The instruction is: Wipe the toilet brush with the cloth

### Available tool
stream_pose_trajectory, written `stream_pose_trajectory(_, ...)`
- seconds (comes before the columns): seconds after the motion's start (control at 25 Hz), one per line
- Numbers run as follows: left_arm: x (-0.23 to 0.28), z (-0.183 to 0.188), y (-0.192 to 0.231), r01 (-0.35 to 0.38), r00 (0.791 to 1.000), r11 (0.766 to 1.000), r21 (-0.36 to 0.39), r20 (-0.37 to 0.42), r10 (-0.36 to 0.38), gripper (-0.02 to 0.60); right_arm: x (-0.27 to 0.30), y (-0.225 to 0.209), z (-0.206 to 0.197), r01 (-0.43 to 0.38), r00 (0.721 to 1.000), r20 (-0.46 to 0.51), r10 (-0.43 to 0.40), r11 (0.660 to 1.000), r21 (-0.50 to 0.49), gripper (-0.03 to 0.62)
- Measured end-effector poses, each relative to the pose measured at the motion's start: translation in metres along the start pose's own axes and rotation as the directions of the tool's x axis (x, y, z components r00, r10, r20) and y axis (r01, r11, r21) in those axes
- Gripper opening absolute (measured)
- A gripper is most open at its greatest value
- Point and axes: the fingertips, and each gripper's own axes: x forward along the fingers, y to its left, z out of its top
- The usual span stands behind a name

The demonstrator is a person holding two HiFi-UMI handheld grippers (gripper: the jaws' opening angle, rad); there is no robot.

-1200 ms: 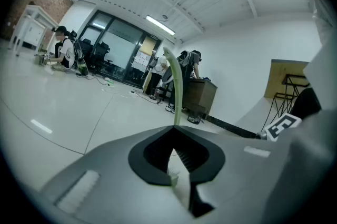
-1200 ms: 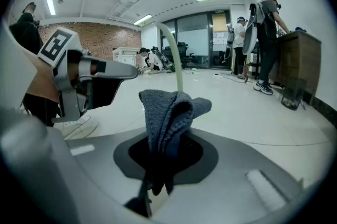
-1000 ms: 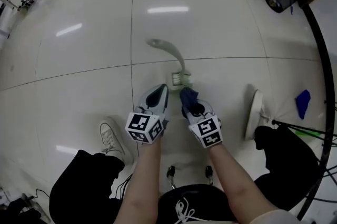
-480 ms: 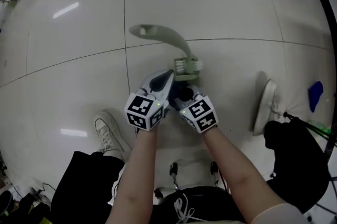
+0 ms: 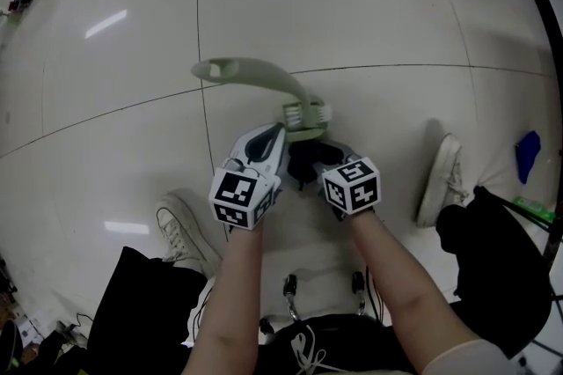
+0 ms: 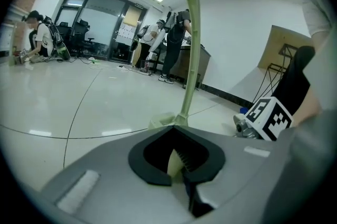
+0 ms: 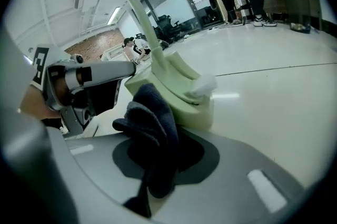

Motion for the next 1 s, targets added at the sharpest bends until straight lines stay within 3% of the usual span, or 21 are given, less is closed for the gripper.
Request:
stream_pose_trajectory(0.24, 0.002, 0.000, 0.000, 0.002, 1.000, 0.999, -0.047, 0.007, -0.001, 0.006, -0.010, -0.028, -0.007, 0.031, 0.999, -0.014, -0.029, 0.993, 0.111, 0.080)
stream_pose_trajectory(0.4, 0.002, -0.002, -0.001, -0.016, 1.000, 0.998, -0.064, -0.006, 0.016, 0.006, -0.029, -0.056, -0.008, 0.118, 0.993, -0.023, -0.116, 0.981, 0.156, 0.072)
stream_pose_trajectory(0.52, 0.002, 0.001, -0.001, -0.044, 0.999, 0.997, -0.064, -0.015, 0.043, 0.006, -0.053, -0.088, 0.012, 0.204, 0.977, 0.027, -0.214, 0.957, 0.207, 0.069)
stream_pose_trajectory(0.64, 0.000, 0.007, -0.001, -0.063, 0.998, 0.994, -0.086, 0.019, 0.064, 0.006, -0.064, -0.113, 0.044, 0.226, 0.965, 0.082, -0.248, 0.950, 0.216, 0.067)
stream_pose_trajectory(0.72, -0.001, 0.006, -0.001, -0.064, 0.997, 0.993, -0.098, 0.027, 0.067, 0.006, -0.060, -0.122, 0.066, 0.209, 0.968, 0.098, -0.231, 0.958, 0.194, 0.067)
stream_pose_trajectory(0.84, -0.001, 0.002, 0.000, -0.056, 0.998, 0.992, -0.110, 0.018, 0.058, 0.006, -0.037, -0.120, 0.088, 0.115, 0.988, 0.085, -0.131, 0.978, 0.175, 0.067)
stream_pose_trajectory(1.0, -0.002, 0.003, 0.000, -0.049, 0.998, 0.990, -0.132, 0.041, 0.055, 0.006, -0.008, -0.109, 0.102, -0.030, 0.997, 0.081, 0.009, 0.966, 0.258, 0.064)
